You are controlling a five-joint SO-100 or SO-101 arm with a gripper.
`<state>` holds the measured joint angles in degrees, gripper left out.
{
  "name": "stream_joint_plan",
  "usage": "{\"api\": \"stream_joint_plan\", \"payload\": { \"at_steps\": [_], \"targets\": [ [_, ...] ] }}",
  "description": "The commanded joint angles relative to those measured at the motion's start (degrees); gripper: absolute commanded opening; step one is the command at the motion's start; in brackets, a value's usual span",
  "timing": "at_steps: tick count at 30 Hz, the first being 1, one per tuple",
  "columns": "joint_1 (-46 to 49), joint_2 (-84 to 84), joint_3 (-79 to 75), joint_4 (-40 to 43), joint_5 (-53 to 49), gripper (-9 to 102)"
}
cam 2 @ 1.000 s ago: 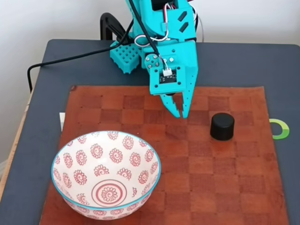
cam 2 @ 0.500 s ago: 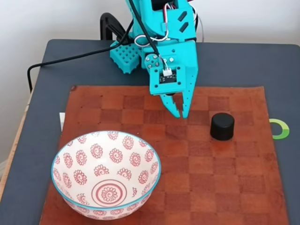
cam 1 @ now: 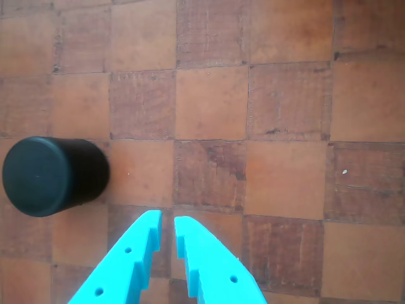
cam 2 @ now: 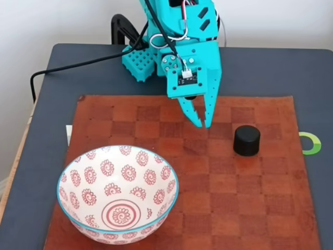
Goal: Grasp a black cylinder and put it in the bin.
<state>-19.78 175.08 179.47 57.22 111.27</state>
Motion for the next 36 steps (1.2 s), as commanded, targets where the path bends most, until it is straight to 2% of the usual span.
{"api": "stream_joint_plan", "payload": {
  "at_steps": [1, 15, 28, 36],
  "targets": [
    [-0.53, 0.7, -2.9, -0.7, -0.35, 0],
    [-2.37, 0.7, -12.3, 0.44, -0.44, 1],
    [-2.29, -0.44, -27.33, 17.14, -0.44, 1],
    [-4.13, -5.71, -34.98, 23.12, -0.53, 0]
  ]
}}
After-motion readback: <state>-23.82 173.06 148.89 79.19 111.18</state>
